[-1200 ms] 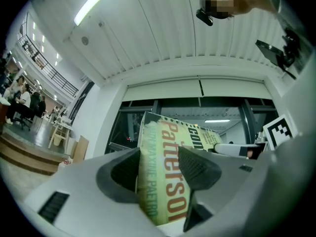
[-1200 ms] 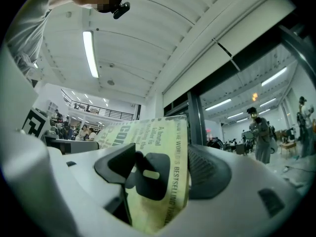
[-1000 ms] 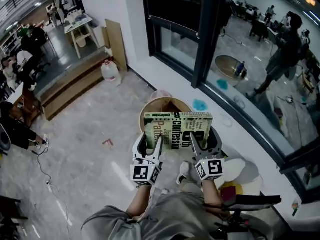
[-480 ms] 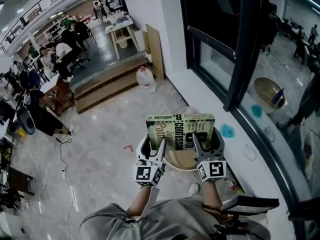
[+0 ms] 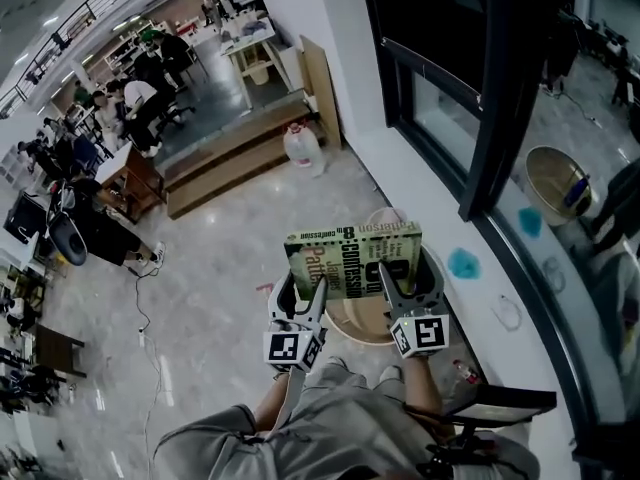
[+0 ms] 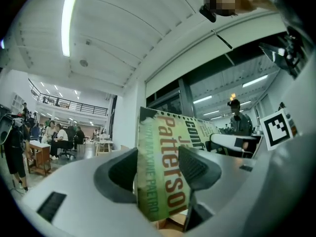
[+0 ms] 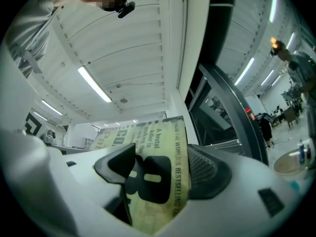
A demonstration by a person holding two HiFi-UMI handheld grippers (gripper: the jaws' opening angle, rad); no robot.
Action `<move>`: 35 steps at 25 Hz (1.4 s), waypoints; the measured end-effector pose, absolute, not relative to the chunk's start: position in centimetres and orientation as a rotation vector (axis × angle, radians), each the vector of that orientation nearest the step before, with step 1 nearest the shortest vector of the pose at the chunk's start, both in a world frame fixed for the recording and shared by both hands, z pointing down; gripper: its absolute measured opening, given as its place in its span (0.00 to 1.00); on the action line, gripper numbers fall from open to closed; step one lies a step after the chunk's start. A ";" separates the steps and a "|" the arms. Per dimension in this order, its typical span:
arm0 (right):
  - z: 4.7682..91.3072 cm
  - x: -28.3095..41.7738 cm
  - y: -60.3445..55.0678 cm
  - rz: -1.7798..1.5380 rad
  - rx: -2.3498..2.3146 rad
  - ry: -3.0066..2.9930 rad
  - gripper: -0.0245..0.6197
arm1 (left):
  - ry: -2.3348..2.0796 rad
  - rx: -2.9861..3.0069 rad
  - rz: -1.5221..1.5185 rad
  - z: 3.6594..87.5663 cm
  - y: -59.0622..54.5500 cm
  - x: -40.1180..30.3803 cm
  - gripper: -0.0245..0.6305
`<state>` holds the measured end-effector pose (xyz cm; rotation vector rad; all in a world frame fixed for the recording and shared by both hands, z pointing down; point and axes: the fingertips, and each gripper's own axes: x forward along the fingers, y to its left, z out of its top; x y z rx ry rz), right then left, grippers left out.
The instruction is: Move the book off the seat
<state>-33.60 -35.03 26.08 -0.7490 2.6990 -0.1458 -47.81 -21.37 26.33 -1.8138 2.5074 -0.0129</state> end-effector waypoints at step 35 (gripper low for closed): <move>23.4 -44.2 -45.7 0.097 -1.359 2.614 0.55 | 2.170 -2.335 0.302 27.5 -39.1 -62.5 0.43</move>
